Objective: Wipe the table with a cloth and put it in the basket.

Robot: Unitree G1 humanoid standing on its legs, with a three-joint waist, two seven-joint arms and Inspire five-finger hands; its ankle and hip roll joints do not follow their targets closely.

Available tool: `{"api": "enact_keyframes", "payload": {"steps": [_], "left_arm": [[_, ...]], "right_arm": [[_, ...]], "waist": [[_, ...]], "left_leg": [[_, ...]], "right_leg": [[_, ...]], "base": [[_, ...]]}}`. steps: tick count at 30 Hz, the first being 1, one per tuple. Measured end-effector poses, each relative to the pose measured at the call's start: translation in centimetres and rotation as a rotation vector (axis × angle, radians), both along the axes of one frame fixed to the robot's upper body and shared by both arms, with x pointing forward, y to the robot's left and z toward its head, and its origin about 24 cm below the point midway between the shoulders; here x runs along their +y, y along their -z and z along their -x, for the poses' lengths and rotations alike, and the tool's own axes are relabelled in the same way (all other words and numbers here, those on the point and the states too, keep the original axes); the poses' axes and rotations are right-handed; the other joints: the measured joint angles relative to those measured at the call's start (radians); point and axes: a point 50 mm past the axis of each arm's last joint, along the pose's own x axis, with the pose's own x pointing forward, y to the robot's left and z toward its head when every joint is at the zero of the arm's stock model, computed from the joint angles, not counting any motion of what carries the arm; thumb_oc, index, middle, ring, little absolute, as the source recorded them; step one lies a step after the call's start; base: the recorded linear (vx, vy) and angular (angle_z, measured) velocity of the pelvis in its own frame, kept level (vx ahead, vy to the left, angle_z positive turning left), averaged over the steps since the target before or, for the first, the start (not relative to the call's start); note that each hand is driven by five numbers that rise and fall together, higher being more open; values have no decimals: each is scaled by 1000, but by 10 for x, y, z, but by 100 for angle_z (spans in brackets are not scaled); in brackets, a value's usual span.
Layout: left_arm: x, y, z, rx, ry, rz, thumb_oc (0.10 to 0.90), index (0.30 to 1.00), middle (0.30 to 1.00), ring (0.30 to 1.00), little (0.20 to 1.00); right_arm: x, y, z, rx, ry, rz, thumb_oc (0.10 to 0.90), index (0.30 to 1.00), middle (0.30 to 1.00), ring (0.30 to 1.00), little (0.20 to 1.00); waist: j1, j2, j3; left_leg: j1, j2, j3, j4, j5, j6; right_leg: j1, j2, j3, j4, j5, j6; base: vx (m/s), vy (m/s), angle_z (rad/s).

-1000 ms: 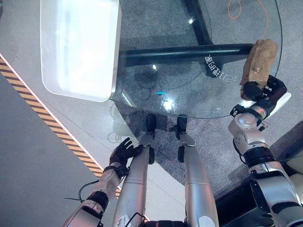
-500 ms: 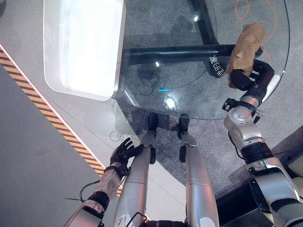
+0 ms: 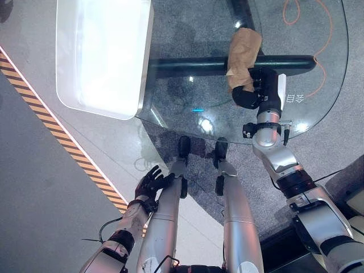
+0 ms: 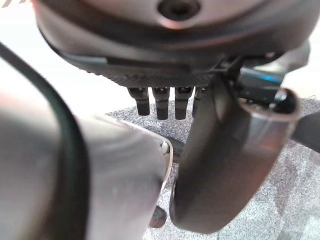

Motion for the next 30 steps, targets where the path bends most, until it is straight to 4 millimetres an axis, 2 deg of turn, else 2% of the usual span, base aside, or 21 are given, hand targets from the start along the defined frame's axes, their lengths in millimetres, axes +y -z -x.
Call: {"api": "enact_keyframes", "payload": {"steps": [5,11,21,23,30], "left_arm": [[-1,-1,-1,-13,-1,0,800,900,900,900,900],[-7,-1,-1,-15,4,14,800,900,900,900,900],[-15,-4,-3,-20,37,19,800,900,900,900,900],[-15,-3,-3,-16,38,20,800,900,900,900,900],[-15,-3,-3,-12,44,16,800,900,900,900,900]], "right_arm": [[11,-3,-1,10,-62,62,100,300,300,300,200],[29,-1,-1,43,-182,139,100,300,300,300,200],[79,34,11,198,-480,307,100,300,300,300,200],[83,40,13,216,-498,303,100,300,300,300,200],[81,39,12,217,-491,299,100,300,300,300,200]], "waist": [[0,4,-1],[0,25,-3],[47,27,-2],[52,27,-2],[51,27,-2]], "left_leg": [[1,11,-4,-3,1,-3],[1,14,-12,-6,4,-8],[0,12,-38,-5,10,-22],[-2,10,-40,-4,10,-22],[-6,1,-46,-3,10,-22]], "right_leg": [[0,6,-3,0,-3,-9],[0,8,-18,3,-8,-17],[-3,4,-37,31,-25,-33],[-3,2,-41,31,-26,-32],[-3,-2,-49,32,-29,-27]], "base": [[1,3,2],[4,3,3],[2,-4,8],[2,-6,4],[1,-1,3]]}}
